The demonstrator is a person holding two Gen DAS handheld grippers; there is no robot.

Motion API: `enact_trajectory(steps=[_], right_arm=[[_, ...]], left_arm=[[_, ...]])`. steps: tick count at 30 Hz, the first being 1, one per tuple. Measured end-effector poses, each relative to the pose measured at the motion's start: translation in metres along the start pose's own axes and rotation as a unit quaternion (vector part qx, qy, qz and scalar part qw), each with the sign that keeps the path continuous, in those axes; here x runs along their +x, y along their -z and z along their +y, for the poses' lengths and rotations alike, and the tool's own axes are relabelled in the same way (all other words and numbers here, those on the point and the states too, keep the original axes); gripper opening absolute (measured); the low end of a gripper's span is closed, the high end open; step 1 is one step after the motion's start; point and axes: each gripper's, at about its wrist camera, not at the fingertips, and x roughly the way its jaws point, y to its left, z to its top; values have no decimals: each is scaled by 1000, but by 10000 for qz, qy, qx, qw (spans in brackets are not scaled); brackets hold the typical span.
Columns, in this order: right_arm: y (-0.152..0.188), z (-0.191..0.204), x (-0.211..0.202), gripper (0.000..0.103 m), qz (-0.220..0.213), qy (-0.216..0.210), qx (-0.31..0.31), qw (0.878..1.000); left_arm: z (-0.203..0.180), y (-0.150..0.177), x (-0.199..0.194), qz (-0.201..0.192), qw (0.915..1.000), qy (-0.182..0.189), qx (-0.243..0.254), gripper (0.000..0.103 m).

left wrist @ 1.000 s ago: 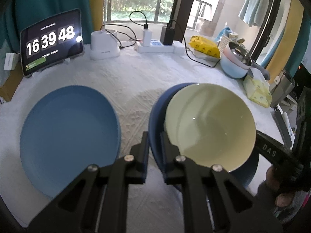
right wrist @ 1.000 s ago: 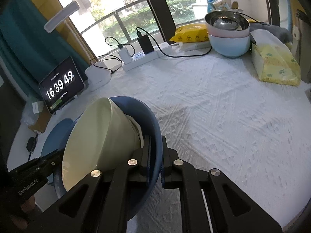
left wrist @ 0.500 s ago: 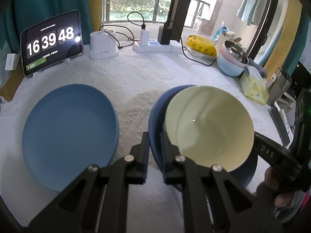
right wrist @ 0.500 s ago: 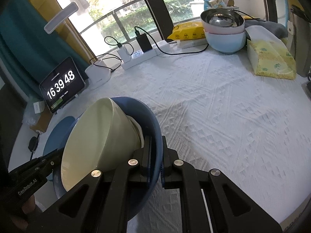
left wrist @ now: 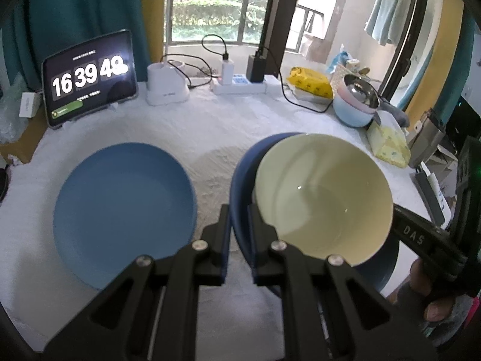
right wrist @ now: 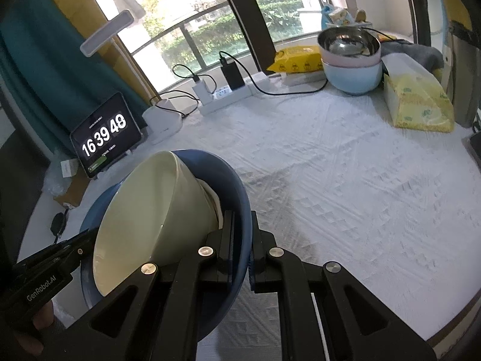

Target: Organize plates and bowls

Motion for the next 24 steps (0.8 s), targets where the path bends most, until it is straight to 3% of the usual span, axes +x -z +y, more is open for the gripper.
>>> enact_trajectory(steps=[12, 24], right_arm=[[-13, 46, -2, 9, -88, -135, -328, 9993], [-19, 108, 29, 9, 111, -403, -736, 9964]], left_arm=[[39, -7, -28, -229, 9993, -196, -233, 9], [99, -8, -36, -260, 9967, -427, -632, 9]])
